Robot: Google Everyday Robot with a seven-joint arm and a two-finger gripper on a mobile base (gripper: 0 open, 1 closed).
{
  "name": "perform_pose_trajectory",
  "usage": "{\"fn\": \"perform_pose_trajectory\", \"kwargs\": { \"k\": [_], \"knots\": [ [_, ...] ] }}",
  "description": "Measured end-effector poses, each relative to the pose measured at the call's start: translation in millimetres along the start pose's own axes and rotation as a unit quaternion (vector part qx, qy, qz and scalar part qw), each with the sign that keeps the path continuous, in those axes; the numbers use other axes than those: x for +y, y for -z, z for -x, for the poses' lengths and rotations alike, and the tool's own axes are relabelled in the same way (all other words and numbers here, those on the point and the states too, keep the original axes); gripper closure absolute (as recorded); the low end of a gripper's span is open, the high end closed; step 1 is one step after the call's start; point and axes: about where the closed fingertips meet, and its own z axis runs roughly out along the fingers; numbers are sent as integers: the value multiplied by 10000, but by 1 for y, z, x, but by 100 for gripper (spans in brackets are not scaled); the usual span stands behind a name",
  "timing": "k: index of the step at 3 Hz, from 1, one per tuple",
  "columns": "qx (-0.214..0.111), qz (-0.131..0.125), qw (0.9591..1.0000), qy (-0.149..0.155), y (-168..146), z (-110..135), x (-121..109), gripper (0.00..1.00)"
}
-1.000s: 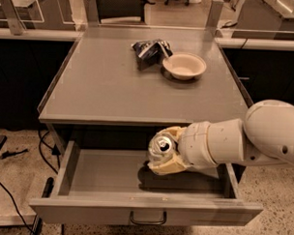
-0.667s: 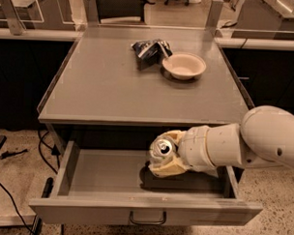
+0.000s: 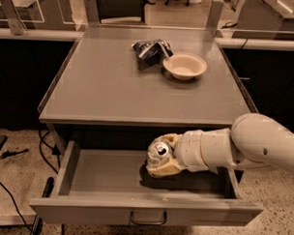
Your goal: Place 7up can into top drawer
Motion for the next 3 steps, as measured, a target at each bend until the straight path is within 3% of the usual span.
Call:
{"fn": "perform_pose_trajectory", "kwargs": {
  "k": [2,3],
  "knots": [
    [-147,187,9997,-24,-41,-17,-13,100],
    [-86,315,9991,-281,-68,-55,3,100]
  ]
}}
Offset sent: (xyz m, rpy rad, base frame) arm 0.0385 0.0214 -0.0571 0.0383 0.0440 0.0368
